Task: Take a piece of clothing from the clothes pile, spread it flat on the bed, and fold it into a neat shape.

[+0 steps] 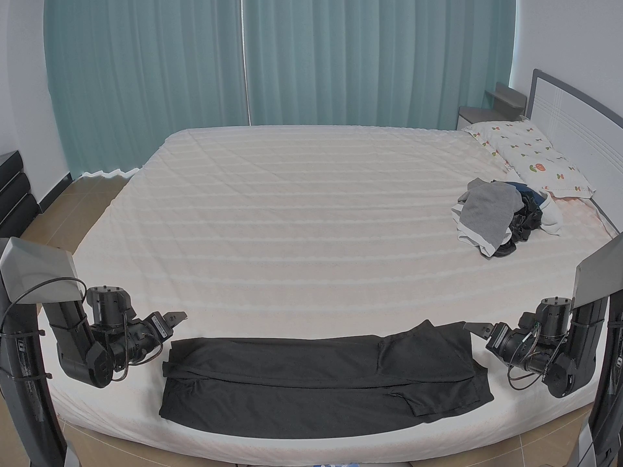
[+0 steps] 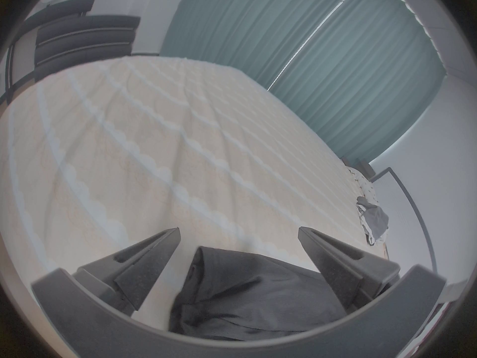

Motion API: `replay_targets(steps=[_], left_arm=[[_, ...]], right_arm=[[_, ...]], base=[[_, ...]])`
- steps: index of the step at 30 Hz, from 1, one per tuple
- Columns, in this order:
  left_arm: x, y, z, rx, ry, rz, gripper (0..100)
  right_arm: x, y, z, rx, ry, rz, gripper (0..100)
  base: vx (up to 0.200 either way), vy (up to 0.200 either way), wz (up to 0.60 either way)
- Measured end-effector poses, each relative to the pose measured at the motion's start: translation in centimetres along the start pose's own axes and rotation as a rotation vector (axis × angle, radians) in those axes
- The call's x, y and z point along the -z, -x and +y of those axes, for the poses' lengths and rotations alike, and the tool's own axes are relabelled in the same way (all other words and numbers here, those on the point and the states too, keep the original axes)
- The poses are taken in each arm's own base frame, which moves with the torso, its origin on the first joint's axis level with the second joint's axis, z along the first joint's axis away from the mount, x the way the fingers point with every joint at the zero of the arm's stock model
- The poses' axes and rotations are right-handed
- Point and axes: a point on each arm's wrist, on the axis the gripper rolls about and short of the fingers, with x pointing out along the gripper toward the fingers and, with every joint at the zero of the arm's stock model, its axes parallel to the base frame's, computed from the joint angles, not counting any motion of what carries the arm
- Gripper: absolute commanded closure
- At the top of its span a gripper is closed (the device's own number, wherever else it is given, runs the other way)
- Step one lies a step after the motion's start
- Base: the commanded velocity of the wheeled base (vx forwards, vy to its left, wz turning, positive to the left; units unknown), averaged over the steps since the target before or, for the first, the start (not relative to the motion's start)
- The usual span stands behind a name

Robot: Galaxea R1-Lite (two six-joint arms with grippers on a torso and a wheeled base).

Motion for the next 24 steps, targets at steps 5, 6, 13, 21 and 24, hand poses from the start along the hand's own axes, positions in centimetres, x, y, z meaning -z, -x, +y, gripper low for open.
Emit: replay_targets(steps=[5,6,13,21,24], left_arm=[[-0.3,-0.9,-1.9,0.009,0.061,0.047,0],[-0.3,-1.0,-2.1,0.017,0.058,0.048,0],[0.5,-1.2,-2.5,0.017,0.033,0.077,0],[1.3,-0.8,-2.0,-0.006,0.004,0.1,0],[1.6,-0.6,-1.8,-0.025,-0.017,0.099,0]], right_arm=[[-0.1,-0.8,-0.2,-0.014,-0.064,0.003,0],[-0.1,-0.9,-0.3,-0.015,-0.067,0.004,0],[-0.1,-1.2,-0.5,-0.013,-0.075,0.005,0],[-0.2,-1.2,-0.5,-0.013,-0.075,0.003,0],[-0.1,-1.2,-0.4,-0.012,-0.074,0.004,0]], base=[[0.0,0.0,0.0],[0.0,0.0,0.0],[0.0,0.0,0.0],[0.0,0.0,0.0],[0.0,0.0,0.0]])
